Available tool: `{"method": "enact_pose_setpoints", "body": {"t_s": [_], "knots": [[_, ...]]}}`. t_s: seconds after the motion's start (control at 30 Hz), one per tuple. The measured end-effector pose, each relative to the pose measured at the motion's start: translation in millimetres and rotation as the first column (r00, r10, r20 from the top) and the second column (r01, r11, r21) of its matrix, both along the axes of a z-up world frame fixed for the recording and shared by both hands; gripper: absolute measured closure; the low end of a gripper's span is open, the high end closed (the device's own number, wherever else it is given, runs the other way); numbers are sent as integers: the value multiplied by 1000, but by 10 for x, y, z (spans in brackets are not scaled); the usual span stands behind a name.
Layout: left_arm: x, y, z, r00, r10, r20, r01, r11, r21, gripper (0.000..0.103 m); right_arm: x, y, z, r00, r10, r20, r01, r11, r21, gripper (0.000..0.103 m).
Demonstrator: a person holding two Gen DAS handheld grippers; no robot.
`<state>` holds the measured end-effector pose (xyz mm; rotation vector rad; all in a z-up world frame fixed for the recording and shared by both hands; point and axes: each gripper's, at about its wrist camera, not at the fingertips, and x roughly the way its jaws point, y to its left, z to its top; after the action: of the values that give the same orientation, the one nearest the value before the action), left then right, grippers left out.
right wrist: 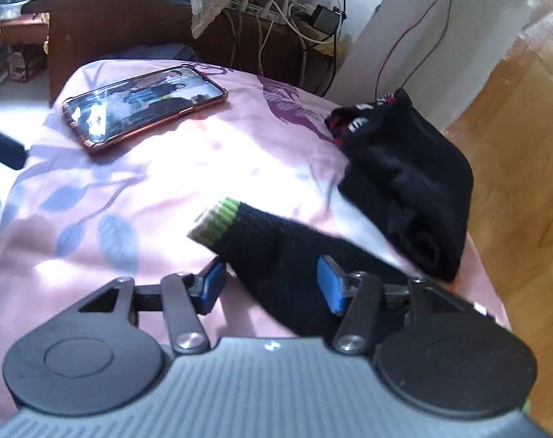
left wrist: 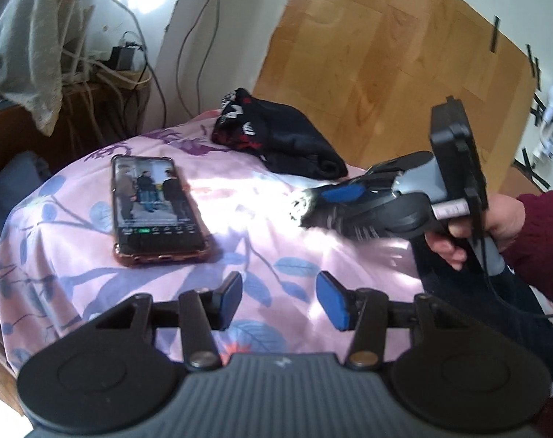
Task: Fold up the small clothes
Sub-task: 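Grasp the sweater's sleeve cuff with the right gripper and lift it, then fold the sleeve across the sweater body with the right gripper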
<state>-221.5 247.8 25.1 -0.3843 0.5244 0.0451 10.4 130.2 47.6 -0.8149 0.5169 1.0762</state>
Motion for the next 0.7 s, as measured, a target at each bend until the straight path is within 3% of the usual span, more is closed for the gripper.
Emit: {"method": "enact_pose_setpoints", "body": {"t_s": [0.03, 0.17, 0.27, 0.4, 0.47, 0.6, 0.7], "knots": [[12, 3, -6, 1000, 1, 0, -1, 1000, -3, 57, 77, 65, 20, 999, -32, -26, 33, 999, 3, 90], [45, -43, 1, 1000, -14, 7, 14, 1000, 1, 57, 358, 175, 366, 984, -156, -89, 167, 976, 137, 91], [115, -89, 4, 1000, -29, 7, 29, 1000, 5, 56, 718, -29, 955, 952, -242, -185, 290, 908, 302, 91], [287, -185, 65, 998, -55, 14, 55, 998, 15, 54, 1373, -660, 1640, 872, -401, -282, 489, 746, 451, 90], [418, -242, 130, 997, -71, 27, 71, 997, 19, 52, 1631, -1031, 1805, 821, -477, -312, 570, 660, 490, 90], [775, -424, 305, 990, -129, 51, 126, 990, 59, 49, 1996, -1913, 1914, 708, -613, -351, 689, 490, 534, 90], [1171, -598, 446, 983, -175, 59, 167, 979, 112, 47, 2117, -2644, 1773, 612, -667, -425, 765, 362, 532, 90]]}}
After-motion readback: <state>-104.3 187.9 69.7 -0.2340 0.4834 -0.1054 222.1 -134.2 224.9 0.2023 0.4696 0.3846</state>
